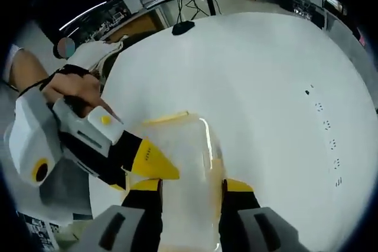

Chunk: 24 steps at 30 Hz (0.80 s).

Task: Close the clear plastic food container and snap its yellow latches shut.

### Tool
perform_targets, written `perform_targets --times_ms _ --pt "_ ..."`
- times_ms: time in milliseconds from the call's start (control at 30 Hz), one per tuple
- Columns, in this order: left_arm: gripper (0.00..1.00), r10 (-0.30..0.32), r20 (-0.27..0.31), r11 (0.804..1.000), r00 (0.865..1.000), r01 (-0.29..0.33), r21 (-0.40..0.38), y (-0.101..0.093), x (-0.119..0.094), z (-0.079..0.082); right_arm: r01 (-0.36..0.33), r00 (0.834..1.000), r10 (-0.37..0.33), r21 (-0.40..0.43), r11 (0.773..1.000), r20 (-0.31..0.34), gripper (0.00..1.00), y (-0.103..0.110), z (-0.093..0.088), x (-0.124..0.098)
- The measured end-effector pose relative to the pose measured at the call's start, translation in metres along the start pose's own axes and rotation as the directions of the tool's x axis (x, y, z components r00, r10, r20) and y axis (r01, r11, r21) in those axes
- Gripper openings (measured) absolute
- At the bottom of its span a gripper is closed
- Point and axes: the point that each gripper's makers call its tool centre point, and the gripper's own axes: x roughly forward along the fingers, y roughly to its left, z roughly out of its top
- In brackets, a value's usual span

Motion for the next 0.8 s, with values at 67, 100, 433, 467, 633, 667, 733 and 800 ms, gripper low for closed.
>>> perform_targets --times_ms 67,100,433,467,633,667,733,800 --pt "0.42 0.001 0.006 1.000 1.000 -0.001 -0.001 -0.0006 0.0001 0.0007 0.005 1.000 -0.005 -0.002 1.000 -0.007 0.35 0.0008 0.0013 0.0008" --pt "0.42 -0.002 0.010 1.000 1.000 0.002 -0.006 -0.0008 0.0004 0.0007 0.005 1.000 -0.005 -0.001 1.000 -0.011 0.35 0.0013 0.0016 0.0006" --pt "0.43 -0.007 0.011 1.000 1.000 0.007 -0.002 -0.0015 0.0007 0.0016 0.020 1.000 -0.020 0.005 1.000 0.004 0.37 -0.0037 0.0005 0.0007" --pt "0.44 -0.007 0.012 1.000 1.000 0.007 -0.001 -0.0016 0.0007 0.0015 0.021 1.000 -0.021 0.007 1.000 0.007 0.37 -0.0042 0.0003 0.0010" --pt "0.45 -0.008 0.010 1.000 1.000 0.008 0.011 -0.0020 -0.0006 0.0020 0.026 0.999 -0.026 -0.001 1.000 0.021 0.38 -0.0048 0.0015 -0.0002" --pt "0.46 -0.007 0.010 1.000 1.000 0.007 0.013 -0.0022 -0.0006 0.0021 0.027 0.999 -0.026 -0.003 1.000 0.022 0.38 -0.0041 0.0014 -0.0003" --pt "0.46 0.001 0.013 1.000 1.000 -0.002 0.009 -0.0009 0.0000 0.0030 0.042 0.999 -0.042 -0.013 0.999 0.026 0.38 -0.0057 0.0023 -0.0013" --pt "0.46 0.004 0.015 1.000 1.000 -0.004 -0.001 0.0001 0.0012 0.0041 0.049 0.999 -0.049 -0.020 0.999 0.021 0.38 -0.0073 0.0026 -0.0019"
